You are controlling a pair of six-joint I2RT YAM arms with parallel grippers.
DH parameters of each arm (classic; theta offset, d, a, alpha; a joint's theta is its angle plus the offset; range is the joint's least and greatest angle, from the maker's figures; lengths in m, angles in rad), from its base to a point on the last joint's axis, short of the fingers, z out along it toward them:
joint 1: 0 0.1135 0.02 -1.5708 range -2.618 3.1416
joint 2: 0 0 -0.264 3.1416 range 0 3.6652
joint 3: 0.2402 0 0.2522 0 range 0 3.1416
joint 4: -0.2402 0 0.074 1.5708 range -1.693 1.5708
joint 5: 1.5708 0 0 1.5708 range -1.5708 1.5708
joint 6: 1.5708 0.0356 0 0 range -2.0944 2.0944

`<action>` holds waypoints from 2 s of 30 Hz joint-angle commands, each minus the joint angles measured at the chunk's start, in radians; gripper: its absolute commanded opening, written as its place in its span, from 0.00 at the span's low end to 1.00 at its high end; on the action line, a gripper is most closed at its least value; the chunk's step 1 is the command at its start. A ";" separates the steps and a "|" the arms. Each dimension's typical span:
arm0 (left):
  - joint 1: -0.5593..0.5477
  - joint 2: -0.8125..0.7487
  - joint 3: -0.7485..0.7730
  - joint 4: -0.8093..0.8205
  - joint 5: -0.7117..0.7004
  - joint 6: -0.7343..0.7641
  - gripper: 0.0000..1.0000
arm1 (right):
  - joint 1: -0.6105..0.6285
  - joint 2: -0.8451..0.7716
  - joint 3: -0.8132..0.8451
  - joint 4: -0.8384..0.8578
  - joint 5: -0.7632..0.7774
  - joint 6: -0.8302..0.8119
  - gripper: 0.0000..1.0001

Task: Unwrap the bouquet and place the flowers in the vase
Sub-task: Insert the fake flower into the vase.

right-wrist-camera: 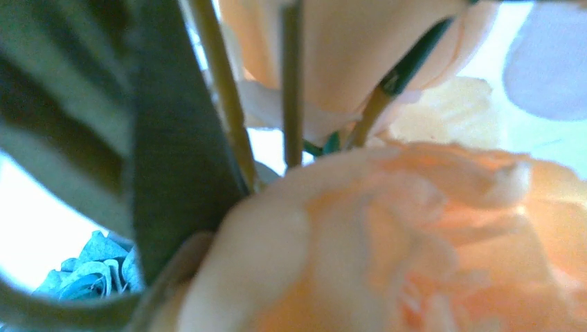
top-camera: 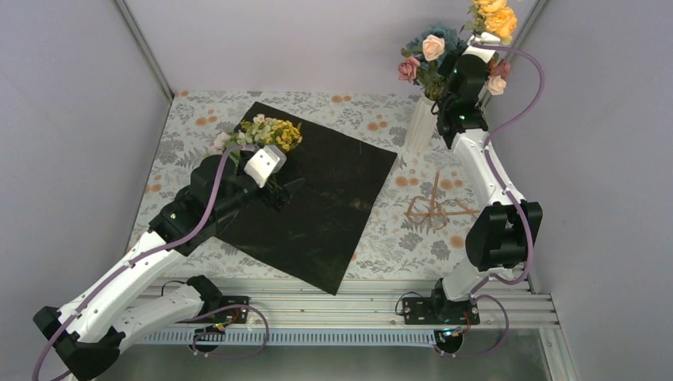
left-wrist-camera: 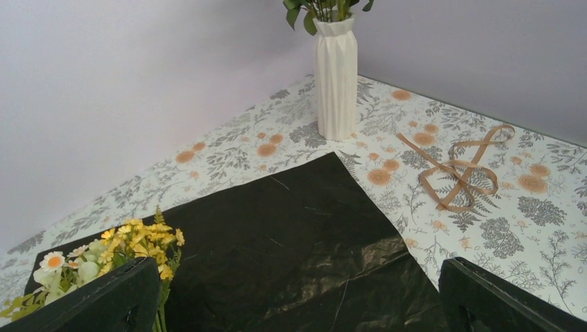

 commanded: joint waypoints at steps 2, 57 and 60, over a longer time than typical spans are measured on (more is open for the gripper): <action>-0.002 -0.009 -0.007 0.016 0.013 0.008 1.00 | 0.003 0.007 -0.035 0.010 -0.003 -0.012 0.04; -0.002 0.003 -0.007 0.016 0.049 0.006 1.00 | -0.007 -0.038 0.096 -0.101 -0.079 -0.053 0.04; -0.002 0.004 -0.005 0.013 0.051 0.006 1.00 | -0.006 -0.046 0.108 -0.113 -0.080 -0.063 0.04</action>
